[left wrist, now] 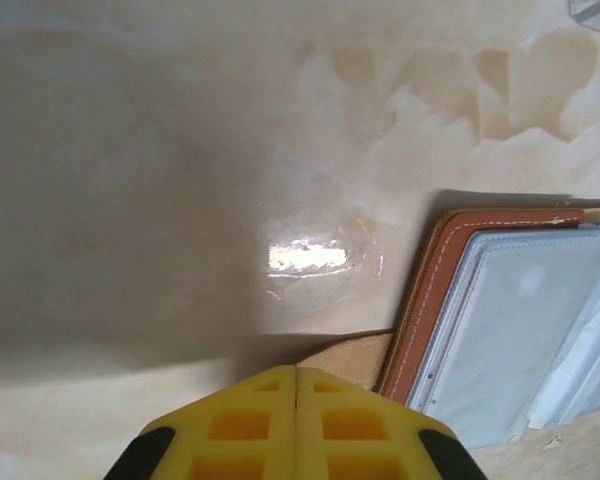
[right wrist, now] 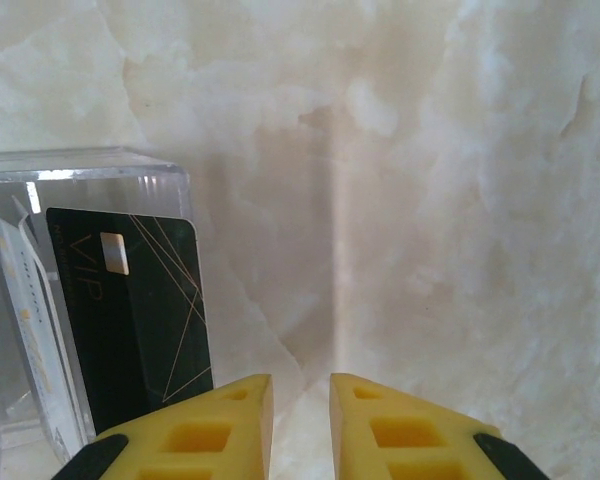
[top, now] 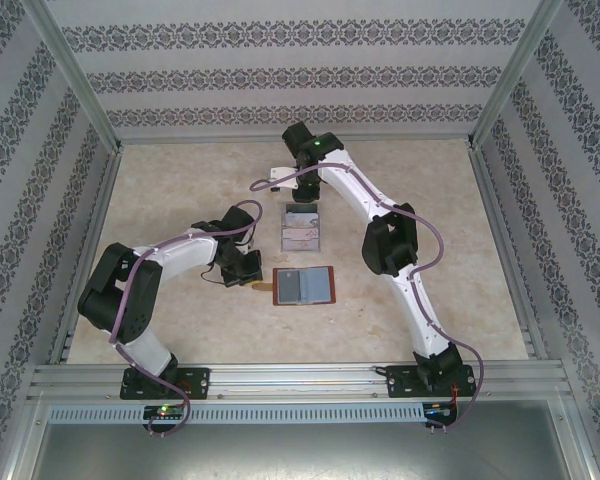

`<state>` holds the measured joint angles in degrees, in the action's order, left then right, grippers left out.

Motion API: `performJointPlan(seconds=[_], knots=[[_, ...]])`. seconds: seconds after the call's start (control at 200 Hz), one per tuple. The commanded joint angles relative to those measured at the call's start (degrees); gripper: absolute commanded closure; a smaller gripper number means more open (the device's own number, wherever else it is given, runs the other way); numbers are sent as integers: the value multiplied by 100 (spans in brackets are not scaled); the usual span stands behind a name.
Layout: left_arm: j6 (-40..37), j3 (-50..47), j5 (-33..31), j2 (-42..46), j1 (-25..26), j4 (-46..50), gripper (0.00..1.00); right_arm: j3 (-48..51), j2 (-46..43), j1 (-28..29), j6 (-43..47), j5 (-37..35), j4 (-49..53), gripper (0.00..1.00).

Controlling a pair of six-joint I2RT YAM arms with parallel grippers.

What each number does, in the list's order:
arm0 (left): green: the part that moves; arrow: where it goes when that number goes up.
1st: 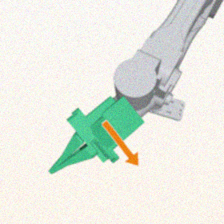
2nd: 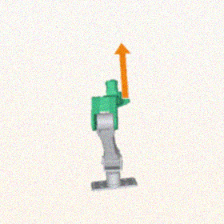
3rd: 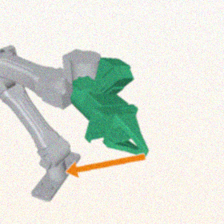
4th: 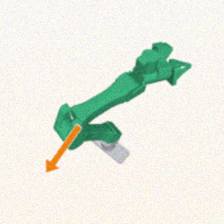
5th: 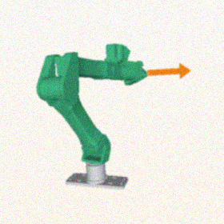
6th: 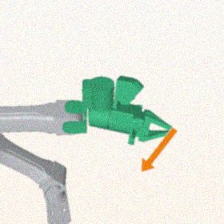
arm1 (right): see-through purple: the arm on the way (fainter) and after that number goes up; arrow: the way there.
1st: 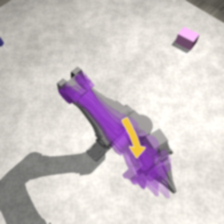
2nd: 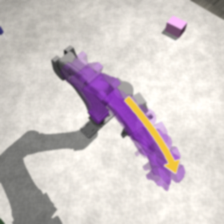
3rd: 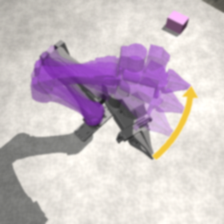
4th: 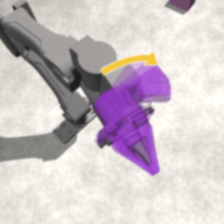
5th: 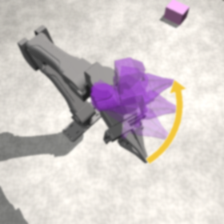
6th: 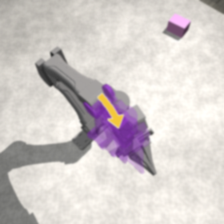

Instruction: Take the credit cards out of the card holder

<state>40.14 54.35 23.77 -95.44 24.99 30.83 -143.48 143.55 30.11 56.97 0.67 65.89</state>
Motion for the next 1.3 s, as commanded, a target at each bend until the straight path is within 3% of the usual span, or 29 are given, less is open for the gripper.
performJointPlan(seconds=[0.0, 0.27, 0.784, 0.984, 1.299], knots=[[-46, 122, 90, -64, -82, 99, 95, 48, -352, -23, -135, -71, 3, 78], [-37, 112, 232, -71, -74, -61, 95, 897, -956, 8, -1125, -73, -678, 78], [-56, 155, 555, -129, -65, -380, 95, 4029, -2922, 367, -5404, 617, -2353, 89], [-63, 170, 762, -181, -35, -534, 95, 5049, -3637, 586, -6774, 606, -2832, 94], [-39, 252, 1037, -411, 94, -716, 96, 6288, -4200, 931, -8420, 1306, -3526, 98]])
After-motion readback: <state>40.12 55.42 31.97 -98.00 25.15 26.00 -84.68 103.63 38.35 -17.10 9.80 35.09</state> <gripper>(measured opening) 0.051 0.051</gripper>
